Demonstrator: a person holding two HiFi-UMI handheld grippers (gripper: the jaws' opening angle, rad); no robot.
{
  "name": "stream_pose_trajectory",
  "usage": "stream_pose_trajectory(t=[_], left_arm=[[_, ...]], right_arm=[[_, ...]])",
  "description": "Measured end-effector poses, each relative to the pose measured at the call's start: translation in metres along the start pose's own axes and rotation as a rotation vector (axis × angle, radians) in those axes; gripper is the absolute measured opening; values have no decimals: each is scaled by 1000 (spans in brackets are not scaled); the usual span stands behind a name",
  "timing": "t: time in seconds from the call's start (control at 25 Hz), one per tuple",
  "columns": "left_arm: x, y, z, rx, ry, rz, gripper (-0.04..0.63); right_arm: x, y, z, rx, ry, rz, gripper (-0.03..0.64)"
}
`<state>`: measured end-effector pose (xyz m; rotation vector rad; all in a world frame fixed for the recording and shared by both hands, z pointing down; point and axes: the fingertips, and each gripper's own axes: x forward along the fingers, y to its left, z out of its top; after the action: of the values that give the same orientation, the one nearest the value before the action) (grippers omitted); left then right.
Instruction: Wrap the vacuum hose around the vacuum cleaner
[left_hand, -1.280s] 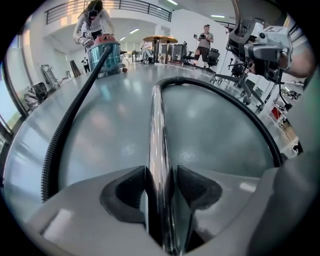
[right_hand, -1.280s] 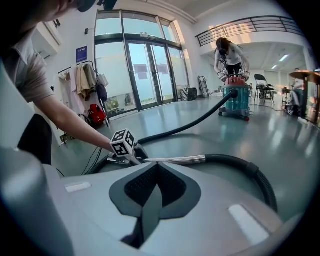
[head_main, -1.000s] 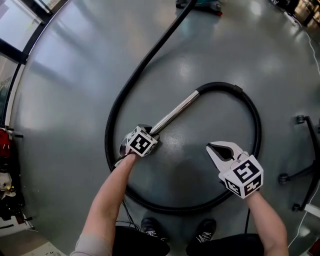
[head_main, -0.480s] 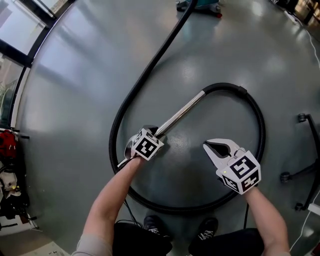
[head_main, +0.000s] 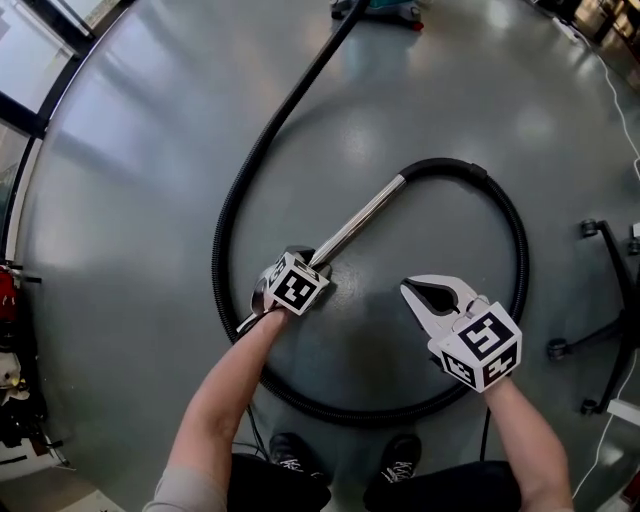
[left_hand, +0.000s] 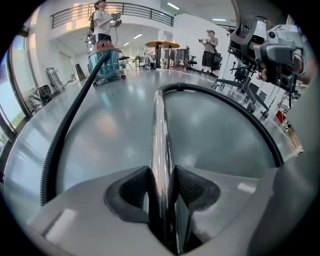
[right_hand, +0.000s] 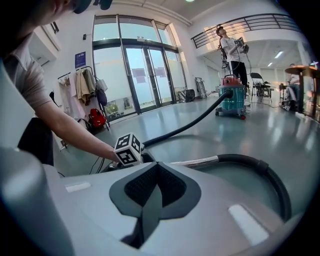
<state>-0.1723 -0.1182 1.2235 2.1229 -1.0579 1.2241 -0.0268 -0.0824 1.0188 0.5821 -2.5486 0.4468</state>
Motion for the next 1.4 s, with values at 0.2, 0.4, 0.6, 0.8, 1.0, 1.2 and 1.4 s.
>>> stream_pose_trajectory(t=[0.2,0.4,0.6,0.8,1.0,1.2,1.4], left_arm=[[4,-4,20,31,-3,2,163],[-15,3,35,61,13,27,163],[-61,-6,49,56,27,36,163],[-141,-21,71,54,25,60,163],[-242,-42,113,82,4,64,163],[-354,-69,150,132,10,45,163],[-455,-99,184,190,42,46,163]], right_arm=[[-8,-10,-5,24,0,-23,23],[-10,-17,-2,44,-18,-29,23],[-23,-20,25,123,-71,-62,23],[-64,5,73,172,-70,-77,23],[-119,39,139,191,-61,-85,23],[-166,83,210,241,-70,-76,23],[-189,112,261,389,-55,-81,178]])
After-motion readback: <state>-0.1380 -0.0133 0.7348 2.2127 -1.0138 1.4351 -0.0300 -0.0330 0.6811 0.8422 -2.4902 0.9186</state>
